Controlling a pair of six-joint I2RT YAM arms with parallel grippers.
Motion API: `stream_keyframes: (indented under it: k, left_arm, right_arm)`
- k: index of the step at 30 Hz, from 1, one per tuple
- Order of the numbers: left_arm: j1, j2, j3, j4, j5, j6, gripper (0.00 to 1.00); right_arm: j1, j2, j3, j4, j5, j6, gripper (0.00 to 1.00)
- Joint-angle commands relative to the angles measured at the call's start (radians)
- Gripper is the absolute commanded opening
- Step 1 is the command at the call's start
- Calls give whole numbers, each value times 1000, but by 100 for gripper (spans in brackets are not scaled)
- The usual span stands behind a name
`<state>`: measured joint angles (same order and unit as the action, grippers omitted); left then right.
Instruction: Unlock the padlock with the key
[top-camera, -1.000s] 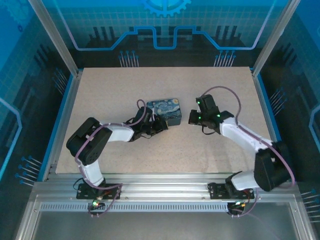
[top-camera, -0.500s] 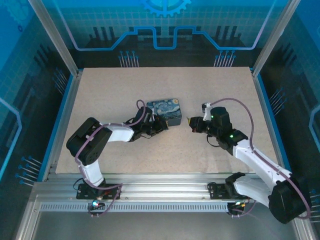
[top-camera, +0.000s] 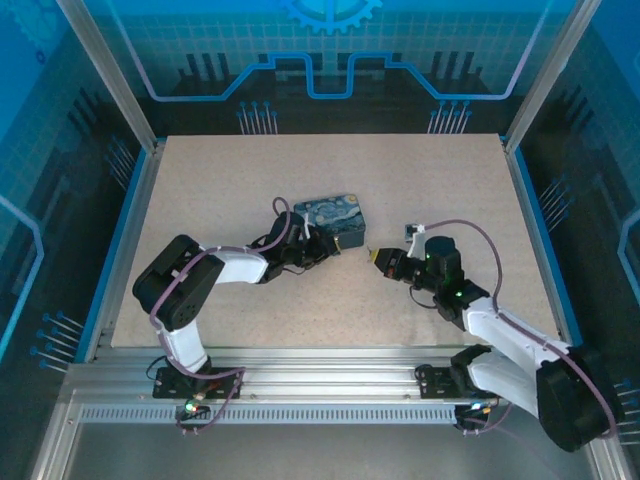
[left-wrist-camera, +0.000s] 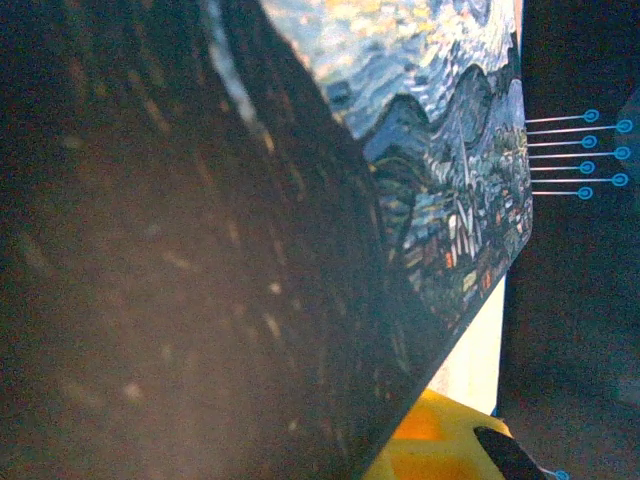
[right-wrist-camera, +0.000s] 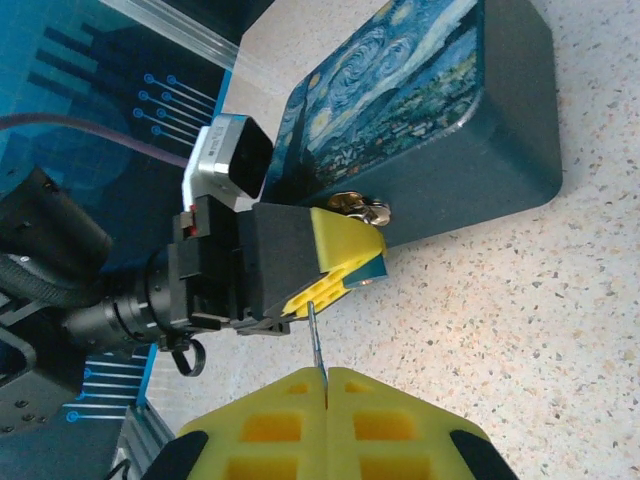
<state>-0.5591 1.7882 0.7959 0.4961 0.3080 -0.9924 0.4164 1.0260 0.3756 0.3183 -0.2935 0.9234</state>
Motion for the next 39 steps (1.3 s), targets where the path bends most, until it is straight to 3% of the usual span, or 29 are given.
stream_keyframes:
  k: [1, 12, 28, 39]
  left_arm:
    - [-2, -16, 16, 56, 34, -9, 0]
    - [-2, -8, 13, 74, 40, -17, 0]
    - [1, -9, -3, 123, 53, -39, 0]
    - [3, -1, -12, 153, 62, -47, 0]
  right_arm:
    - [13, 68, -38, 189, -5, 102, 0]
    - [88, 344, -70, 515, 62, 281, 0]
    - [138, 722, -92, 996, 60, 519, 0]
    - [159, 754, -90, 1069, 77, 553, 0]
